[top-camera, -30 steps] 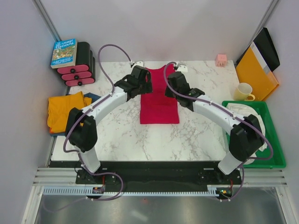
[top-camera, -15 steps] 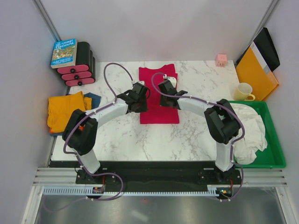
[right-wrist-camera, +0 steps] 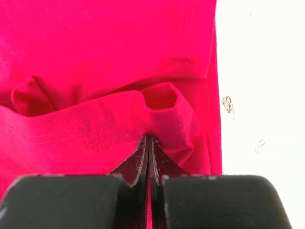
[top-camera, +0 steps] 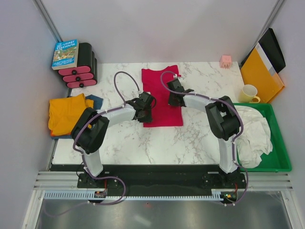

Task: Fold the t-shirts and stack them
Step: Fold the folded rectangular tshirt in 1/3 of the way, then grab one side of the 2/3 rectangular tshirt with both arms

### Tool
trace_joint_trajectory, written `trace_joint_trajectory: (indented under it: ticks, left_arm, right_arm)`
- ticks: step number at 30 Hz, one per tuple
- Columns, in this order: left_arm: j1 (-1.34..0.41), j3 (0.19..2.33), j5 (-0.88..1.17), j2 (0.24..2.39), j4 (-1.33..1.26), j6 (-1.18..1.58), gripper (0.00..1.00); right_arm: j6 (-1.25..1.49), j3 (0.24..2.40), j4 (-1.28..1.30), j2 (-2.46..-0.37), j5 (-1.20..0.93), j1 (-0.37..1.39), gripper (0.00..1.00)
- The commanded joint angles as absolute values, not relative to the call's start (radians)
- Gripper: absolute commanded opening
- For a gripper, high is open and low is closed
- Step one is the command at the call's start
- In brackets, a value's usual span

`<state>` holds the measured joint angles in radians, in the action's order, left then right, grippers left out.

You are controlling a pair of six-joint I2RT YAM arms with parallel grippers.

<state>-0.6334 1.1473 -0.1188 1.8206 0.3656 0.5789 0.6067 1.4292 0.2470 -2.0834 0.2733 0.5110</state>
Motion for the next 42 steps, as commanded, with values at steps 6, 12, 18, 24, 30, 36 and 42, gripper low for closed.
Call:
trace_joint_trajectory:
  ticks: [6,12,18,24,30,36,42]
  left_arm:
    - [-0.656,1.048,-0.101,1.795,0.368,0.649,0.29]
    - [-0.747,0.862,-0.138,1.612,0.373,0.721,0.28]
    - [-0.860,0.718,-0.184,1.421,0.403,0.822,0.28]
    - [-0.908,0.741,-0.232,1.378,0.426,0.810,0.29]
    - [-0.914,0.759,-0.345,1.203,0.482,0.828,0.72]
    - [-0.916,0.707,-0.321,1.074,0.472,0.790,0.93]
    - [-0.914,0.540,-0.230,1.091,0.353,0.870,0.77]
  right_arm:
    - [0.658,1.174,0.273,-1.993,0.192,0.549,0.03]
    - [0.732,0.915,0.235,-1.762,0.241,0.663,0.02]
    - [0.784,0.807,0.233,-1.645,0.265,0.712,0.06]
    - [0.697,0.928,0.270,-1.678,0.327,0.667,0.13]
    - [0.699,0.999,0.296,-1.545,0.415,0.675,0.31]
    - [0.701,1.006,0.394,-1.339,0.482,0.725,0.61]
    - [0.782,0.865,0.448,-1.123,0.558,0.863,0.61]
